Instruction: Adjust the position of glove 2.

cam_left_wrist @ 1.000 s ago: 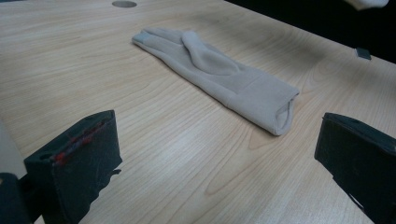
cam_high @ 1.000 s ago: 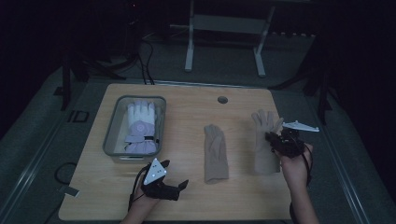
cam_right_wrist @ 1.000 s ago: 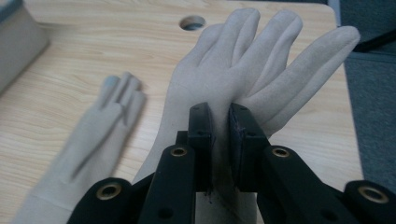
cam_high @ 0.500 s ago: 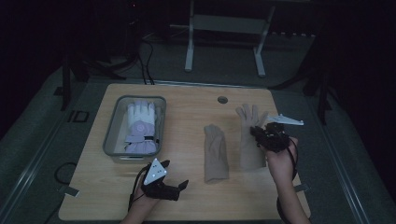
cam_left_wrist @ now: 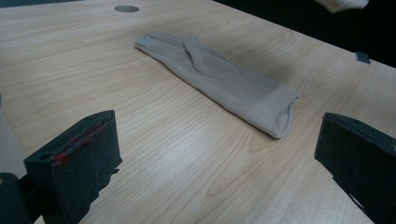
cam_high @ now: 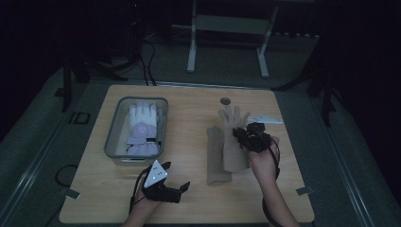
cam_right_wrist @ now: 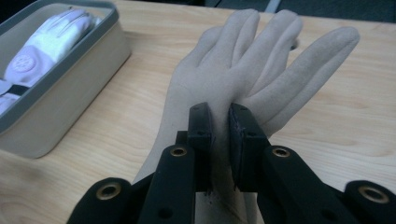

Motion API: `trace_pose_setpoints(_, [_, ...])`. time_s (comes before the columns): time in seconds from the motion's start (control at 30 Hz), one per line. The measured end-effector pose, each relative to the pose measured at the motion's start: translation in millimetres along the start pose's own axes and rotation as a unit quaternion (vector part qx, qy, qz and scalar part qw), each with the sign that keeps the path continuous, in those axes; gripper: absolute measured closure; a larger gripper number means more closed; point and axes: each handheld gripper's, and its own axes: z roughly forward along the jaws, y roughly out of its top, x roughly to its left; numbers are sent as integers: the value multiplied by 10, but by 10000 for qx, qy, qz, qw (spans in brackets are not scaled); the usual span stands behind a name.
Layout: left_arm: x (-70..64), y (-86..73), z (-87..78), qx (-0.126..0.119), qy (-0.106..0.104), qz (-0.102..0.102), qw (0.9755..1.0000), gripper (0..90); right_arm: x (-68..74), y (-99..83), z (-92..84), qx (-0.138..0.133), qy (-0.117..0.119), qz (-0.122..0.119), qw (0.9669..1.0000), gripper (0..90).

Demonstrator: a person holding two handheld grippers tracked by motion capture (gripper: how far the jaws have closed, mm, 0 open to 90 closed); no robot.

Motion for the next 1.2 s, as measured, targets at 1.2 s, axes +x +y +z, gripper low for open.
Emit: trace_pose_setpoints(1.2, [1, -11, 0, 39, -41, -4, 10000, 5, 163, -586, 924, 1042, 99, -12, 9945, 771])
